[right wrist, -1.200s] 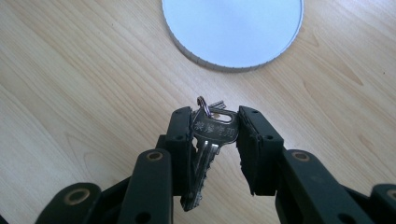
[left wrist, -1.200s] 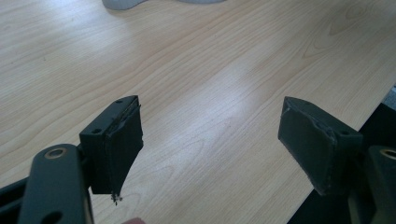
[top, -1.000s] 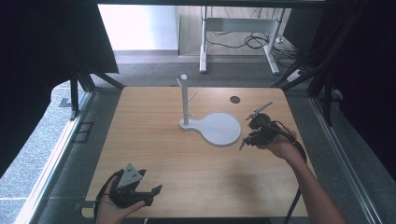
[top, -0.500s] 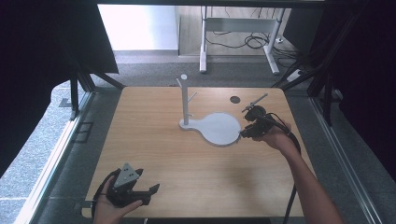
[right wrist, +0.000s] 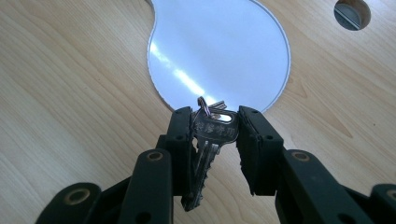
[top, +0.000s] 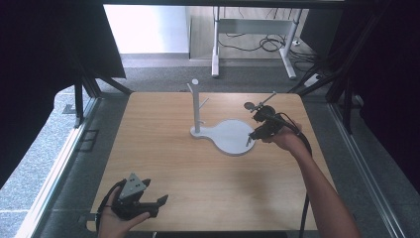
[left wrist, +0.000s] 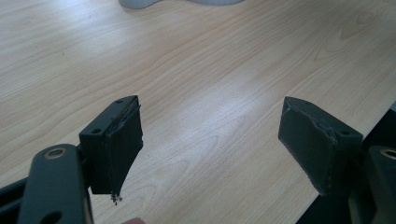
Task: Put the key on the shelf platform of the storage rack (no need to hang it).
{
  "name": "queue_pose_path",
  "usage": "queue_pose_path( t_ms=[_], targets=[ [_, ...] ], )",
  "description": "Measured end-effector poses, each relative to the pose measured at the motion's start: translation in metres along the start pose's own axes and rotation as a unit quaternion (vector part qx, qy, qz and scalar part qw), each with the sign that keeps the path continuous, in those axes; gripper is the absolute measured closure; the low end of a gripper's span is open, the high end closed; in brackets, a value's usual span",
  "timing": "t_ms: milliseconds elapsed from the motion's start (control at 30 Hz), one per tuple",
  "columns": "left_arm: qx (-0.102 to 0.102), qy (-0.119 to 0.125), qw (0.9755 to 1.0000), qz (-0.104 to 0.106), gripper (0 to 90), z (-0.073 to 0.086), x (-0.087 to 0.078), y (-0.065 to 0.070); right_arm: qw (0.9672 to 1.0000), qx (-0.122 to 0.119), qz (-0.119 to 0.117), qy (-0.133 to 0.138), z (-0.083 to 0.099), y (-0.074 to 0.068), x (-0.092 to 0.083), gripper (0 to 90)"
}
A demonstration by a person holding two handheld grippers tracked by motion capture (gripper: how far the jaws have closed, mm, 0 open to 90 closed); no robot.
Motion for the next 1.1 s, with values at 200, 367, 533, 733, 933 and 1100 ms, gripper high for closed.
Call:
queue_pose_path(
  t_ms=[200,367,533,733,933,1100],
  targets=[
    [0.000,0.000,1.0000,0.000,22.2,0.001,0.000,-0.001,1.0000,0.002,-0.001,0.000,-0.009,0.003,0.005,67.0],
    [-0.002,0.000,1.0000,-0.001,22.2,0.001,-0.001,-0.002,1.0000,0.006,-0.004,-0.001,-0.016,0.008,0.011,67.0],
    [-0.003,-0.001,1.0000,-0.001,22.2,0.002,-0.001,-0.003,0.9999,0.009,-0.006,-0.005,-0.020,0.010,0.017,67.0],
    [-0.004,-0.001,1.0000,-0.004,22.2,0.003,-0.002,-0.004,0.9999,0.013,-0.008,-0.008,-0.030,0.014,0.027,67.0],
    [-0.007,-0.001,1.0000,-0.004,22.2,0.004,-0.002,-0.005,0.9997,0.019,-0.012,-0.009,-0.036,0.016,0.041,67.0],
    [-0.007,0.002,1.0000,-0.004,22.3,0.004,-0.002,-0.005,0.9997,0.013,-0.017,-0.009,-0.043,0.014,0.050,67.0]
  ],
)
Point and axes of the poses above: each handheld gripper's, and its own axes: x roughly forward along the jaws, z roughly out of its underside, y roughly to its right, the point moved 3 cm from there along x, roughly forward along the jaws, and after that the axes turned 3 degrees about y, right-handed, at the moved point
